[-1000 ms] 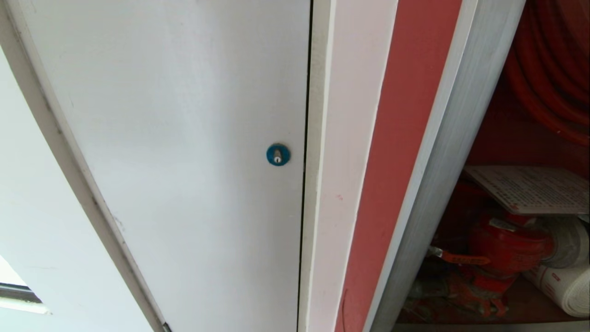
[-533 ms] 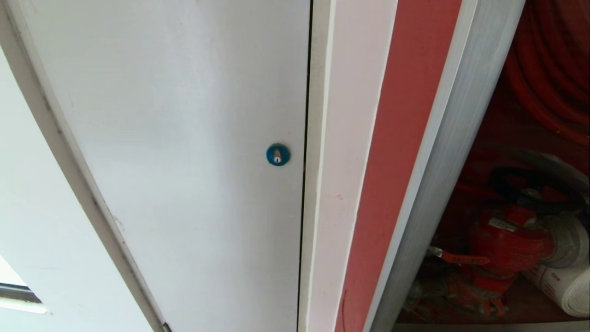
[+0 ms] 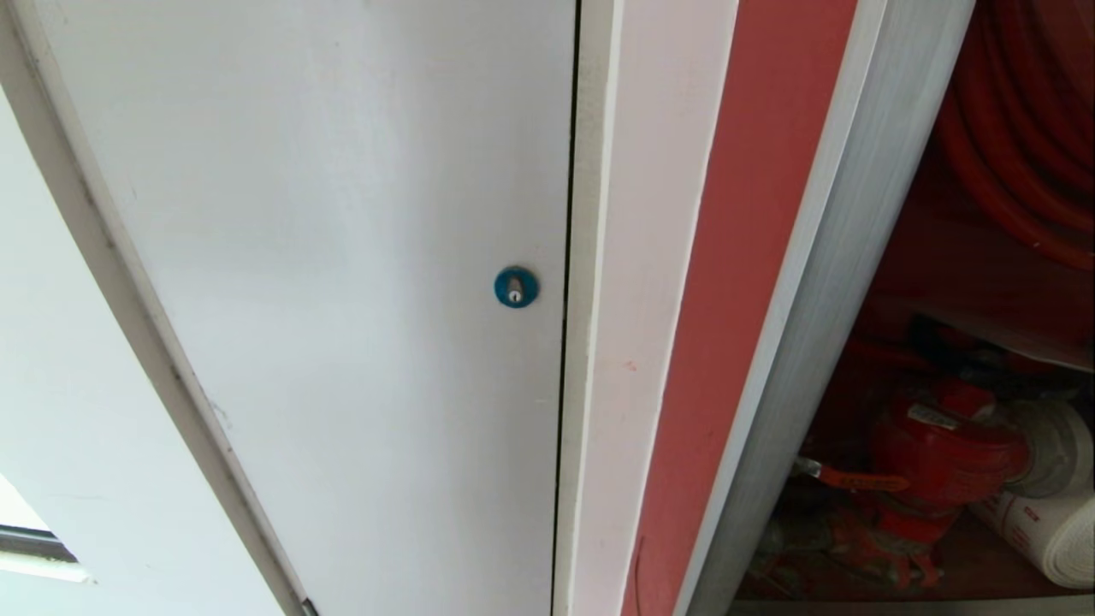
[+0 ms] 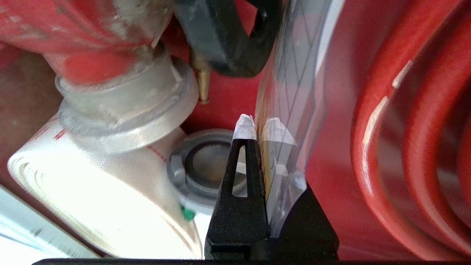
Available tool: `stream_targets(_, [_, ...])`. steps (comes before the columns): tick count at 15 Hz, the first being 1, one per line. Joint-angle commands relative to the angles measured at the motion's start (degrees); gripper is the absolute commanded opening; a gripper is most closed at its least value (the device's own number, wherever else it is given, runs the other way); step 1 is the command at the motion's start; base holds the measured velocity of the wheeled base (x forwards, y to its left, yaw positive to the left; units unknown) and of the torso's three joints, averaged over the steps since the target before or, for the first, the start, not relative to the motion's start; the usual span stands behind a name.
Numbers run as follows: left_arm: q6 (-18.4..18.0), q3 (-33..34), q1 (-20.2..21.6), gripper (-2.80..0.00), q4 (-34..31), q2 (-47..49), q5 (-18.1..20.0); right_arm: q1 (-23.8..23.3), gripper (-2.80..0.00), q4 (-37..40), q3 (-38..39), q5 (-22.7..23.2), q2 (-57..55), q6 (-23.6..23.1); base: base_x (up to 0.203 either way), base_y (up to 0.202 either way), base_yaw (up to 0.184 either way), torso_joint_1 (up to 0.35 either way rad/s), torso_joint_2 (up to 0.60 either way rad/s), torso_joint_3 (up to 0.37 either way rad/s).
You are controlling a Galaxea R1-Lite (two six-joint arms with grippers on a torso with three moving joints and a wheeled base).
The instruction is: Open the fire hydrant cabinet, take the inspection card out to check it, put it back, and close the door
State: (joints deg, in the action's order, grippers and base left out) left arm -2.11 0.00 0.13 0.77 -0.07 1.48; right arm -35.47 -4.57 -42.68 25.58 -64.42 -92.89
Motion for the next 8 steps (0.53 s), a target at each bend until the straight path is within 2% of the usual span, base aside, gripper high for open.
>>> stream_targets(1, [0.0, 0.6, 0.0, -2.8, 0.0, 0.1, 0.0, -1.2, -2.8, 0.0, 0.5, 0.2, 4.1, -0.6, 0.0, 0.0, 0.0, 0.0, 0.0, 0.0])
stream_targets(3, [0.0, 0.7, 0.1, -2.8, 0.0, 0.1, 0.0, -2.5, -2.8, 1.1, 0.9, 0.3, 7.1, -0.7, 0.0, 0.0, 0.0, 0.0, 0.0, 0.0])
stream_targets(8, [0.0, 0.6, 0.0, -2.8, 0.0, 0.1, 0.0, -3.6, -2.8, 9.1, 0.3, 1.0, 14.7, -1.1, 0.0, 0.0, 0.0, 0.0, 0.0, 0.0])
